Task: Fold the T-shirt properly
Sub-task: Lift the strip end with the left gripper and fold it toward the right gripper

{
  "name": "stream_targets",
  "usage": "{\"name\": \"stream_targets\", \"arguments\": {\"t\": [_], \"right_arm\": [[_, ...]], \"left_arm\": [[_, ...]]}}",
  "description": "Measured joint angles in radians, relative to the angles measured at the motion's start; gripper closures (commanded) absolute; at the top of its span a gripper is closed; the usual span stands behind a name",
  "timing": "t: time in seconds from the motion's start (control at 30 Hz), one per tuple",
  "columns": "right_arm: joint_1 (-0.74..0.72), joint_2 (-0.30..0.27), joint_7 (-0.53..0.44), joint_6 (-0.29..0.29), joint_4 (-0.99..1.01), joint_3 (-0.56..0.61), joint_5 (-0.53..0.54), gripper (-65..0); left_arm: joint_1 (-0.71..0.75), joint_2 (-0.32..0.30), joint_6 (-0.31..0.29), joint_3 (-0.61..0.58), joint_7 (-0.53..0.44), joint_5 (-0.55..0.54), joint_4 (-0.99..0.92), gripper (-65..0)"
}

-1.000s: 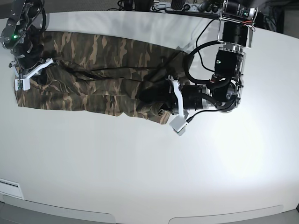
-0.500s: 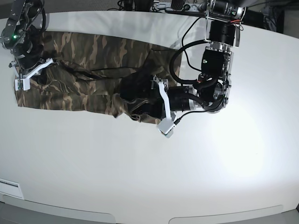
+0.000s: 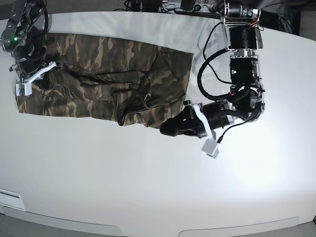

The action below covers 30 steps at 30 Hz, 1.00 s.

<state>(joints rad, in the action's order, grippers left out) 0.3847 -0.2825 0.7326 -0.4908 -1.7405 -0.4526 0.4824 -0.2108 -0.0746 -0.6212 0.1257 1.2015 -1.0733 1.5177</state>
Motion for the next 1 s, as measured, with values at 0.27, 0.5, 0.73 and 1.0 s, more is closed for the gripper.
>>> {"name": "stream_targets", "arguments": {"t": [0.27, 0.5, 0.73, 1.0], "right_arm": [[0.000, 0.000, 0.000, 0.000, 0.000, 0.000, 0.000, 0.0], [-0.002, 0.000, 0.001, 0.000, 0.000, 0.000, 0.000, 0.0], [-0.002, 0.000, 0.000, 0.000, 0.000, 0.000, 0.000, 0.0], [-0.002, 0.000, 0.000, 0.000, 0.000, 0.000, 0.000, 0.0]], "left_arm": [[0.027, -0.063, 0.114, -0.031, 0.002, 0.184, 0.000, 0.0], [0.039, -0.067, 0.055, -0.187, 0.030, 0.114, 0.000, 0.0], [0.036, -0.072, 0.014, -0.328, 0.048, 0.015, 0.000, 0.0], [0.035, -0.055, -0.068, -0.442, 0.201, -0.396, 0.000, 0.0]]}}
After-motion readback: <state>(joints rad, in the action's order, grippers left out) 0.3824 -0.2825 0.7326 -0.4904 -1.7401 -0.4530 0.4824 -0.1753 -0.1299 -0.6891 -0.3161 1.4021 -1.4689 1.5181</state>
